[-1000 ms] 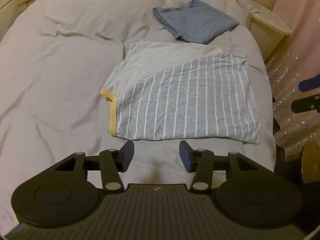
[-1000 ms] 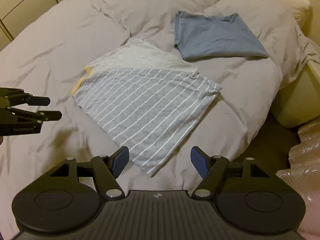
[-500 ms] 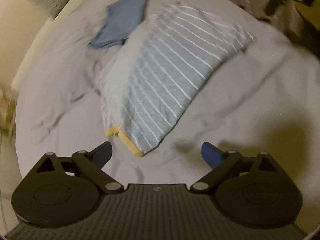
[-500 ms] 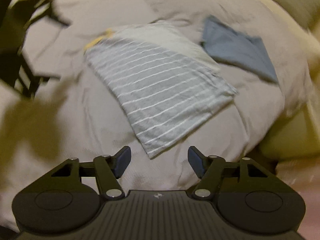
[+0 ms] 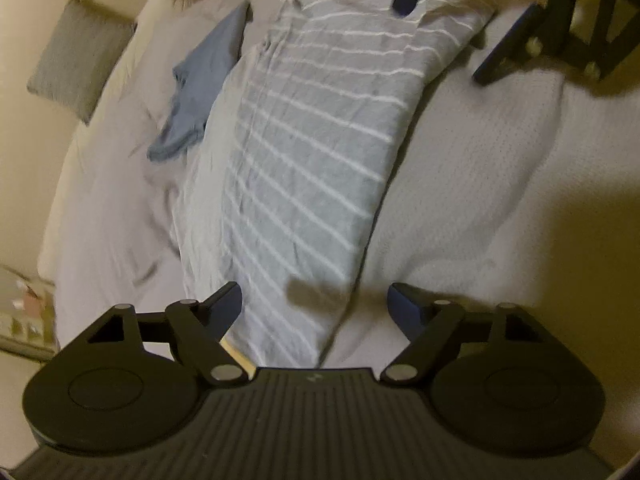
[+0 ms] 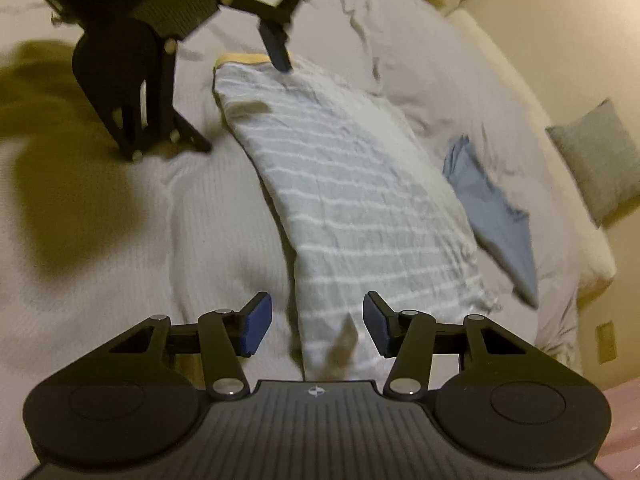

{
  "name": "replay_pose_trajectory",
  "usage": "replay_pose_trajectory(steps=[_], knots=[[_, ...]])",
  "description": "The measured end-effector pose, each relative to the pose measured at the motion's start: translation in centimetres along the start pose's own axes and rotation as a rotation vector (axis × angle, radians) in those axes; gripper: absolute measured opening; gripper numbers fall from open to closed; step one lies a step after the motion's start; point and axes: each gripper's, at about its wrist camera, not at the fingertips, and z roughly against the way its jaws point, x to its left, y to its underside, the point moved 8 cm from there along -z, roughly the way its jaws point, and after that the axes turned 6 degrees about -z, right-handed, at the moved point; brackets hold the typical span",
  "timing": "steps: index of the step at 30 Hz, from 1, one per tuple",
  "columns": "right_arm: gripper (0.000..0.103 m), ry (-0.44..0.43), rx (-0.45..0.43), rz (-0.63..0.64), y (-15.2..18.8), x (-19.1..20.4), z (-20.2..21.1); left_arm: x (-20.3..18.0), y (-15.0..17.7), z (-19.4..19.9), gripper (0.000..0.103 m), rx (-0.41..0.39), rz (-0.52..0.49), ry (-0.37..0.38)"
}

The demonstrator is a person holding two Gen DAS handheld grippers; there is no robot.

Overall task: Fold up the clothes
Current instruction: 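Grasp the shirt edge with the right gripper while the left gripper grasps beside it, then lift the folded striped shirt with both grippers and carry it over the blue garment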

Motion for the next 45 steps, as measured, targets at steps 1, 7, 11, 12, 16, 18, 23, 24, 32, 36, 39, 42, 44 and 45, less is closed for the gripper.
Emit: replay_pose_trajectory(steps=[1, 7, 11, 12, 16, 18, 23, 24, 32, 36, 39, 42, 44, 45], knots=[[0.051, 0.013, -0.008, 0.006, -0.2, 0.1, -0.3, 0.0, -0.1, -0.3, 0.078, -0.006, -0.007, -0.013], [0.043, 0.076, 0.009, 0.043, 0.1, -0.6, -1.9, 1.0, 0.4, -1.9, 0.077, -0.006, -0.048, -0.108], [0.042, 0.109, 0.035, 0.063, 1.3, -2.3, -2.5, 2.3, 2.8, -3.6, 0.065, 0.052, -0.08, -0.14], [0.042, 0.115, 0.038, 0.069, 1.6, -2.6, -2.6, 2.5, 3.1, -3.9, 0.056, 0.057, -0.093, -0.139], [0.041, 0.117, 0.04, 0.091, 1.9, -3.2, -3.2, 2.4, 3.3, -4.5, 0.045, 0.031, -0.201, -0.126], [0.041, 0.104, 0.05, 0.085, 2.0, -3.5, -3.6, 2.1, 3.0, -4.8, 0.038, 0.016, -0.254, -0.117], [0.012, 0.033, 0.068, 0.077, 2.4, -3.9, -3.2, 2.4, 3.3, -5.5, 0.008, 0.054, -0.251, -0.07], [0.008, 0.019, 0.066, 0.08, 2.4, -4.0, -3.0, 2.5, 3.4, -5.4, 0.006, 0.059, -0.246, -0.064], [0.003, -0.032, 0.003, 0.07, 0.4, -8.0, 0.7, 6.3, 2.0, -2.6, 0.004, 0.072, -0.154, -0.053], [0.002, -0.034, -0.04, 0.07, -1.0, -11.8, 2.5, 9.1, 0.3, 0.1, 0.004, 0.073, -0.116, -0.056], [0.002, -0.053, -0.076, 0.087, -1.9, -14.6, 3.2, 10.9, -1.1, 1.4, 0.004, 0.094, -0.081, -0.059], [0.002, -0.083, -0.115, 0.114, -2.7, -17.4, 3.6, 12.5, -2.5, 1.9, 0.004, 0.133, -0.032, -0.053], [0.002, -0.106, -0.139, 0.133, -3.1, -18.9, 3.7, 13.3, -3.4, 2.2, 0.004, 0.166, 0.008, -0.044], [0.002, -0.119, -0.149, 0.141, -3.3, -19.8, 3.6, 13.7, -3.8, 2.4, 0.004, 0.179, 0.023, -0.044]])
